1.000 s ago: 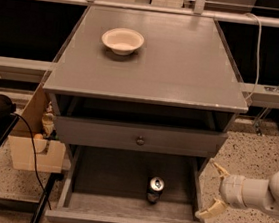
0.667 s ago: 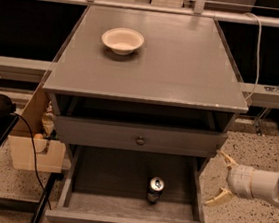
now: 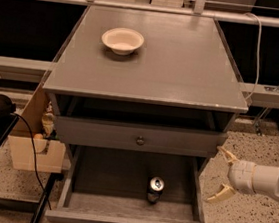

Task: Place redbull can into middle drawer

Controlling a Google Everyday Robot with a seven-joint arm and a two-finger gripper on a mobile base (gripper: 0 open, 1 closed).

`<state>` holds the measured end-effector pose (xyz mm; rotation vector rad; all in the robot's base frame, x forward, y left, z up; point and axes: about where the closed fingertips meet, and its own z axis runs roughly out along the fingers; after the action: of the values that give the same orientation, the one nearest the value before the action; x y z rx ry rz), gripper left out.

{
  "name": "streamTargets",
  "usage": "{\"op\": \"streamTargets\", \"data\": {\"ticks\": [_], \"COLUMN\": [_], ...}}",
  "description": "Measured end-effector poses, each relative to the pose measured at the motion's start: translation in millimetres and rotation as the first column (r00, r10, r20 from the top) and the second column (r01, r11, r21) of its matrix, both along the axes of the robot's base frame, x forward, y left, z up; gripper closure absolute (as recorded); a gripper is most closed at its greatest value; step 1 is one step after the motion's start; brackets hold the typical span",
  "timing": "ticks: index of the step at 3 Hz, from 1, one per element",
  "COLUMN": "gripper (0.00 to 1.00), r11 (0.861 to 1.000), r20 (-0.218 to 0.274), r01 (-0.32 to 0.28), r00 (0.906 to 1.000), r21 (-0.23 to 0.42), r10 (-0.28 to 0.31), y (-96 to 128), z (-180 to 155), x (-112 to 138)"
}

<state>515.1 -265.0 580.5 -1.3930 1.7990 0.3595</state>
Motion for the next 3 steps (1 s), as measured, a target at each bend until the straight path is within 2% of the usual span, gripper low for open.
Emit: {"op": "streamTargets", "data": {"ticks": [1, 2, 3], "gripper": [0.0, 0.0, 0.0], "r11": [1.0, 0.997, 0.991], "r20": [0.018, 0.04, 0.102], "r01": [-0.003, 0.026, 0.043], "r00": [0.9998, 0.9989, 0.9943], "r21": [-0.023, -0.068, -0.129], "r10": [0.004, -0.023, -0.03], "y": [-17.1, -47.0, -74.4], "z": [27.6, 63.1, 114.1], "x": [-0.5, -3.3, 11.1]}}
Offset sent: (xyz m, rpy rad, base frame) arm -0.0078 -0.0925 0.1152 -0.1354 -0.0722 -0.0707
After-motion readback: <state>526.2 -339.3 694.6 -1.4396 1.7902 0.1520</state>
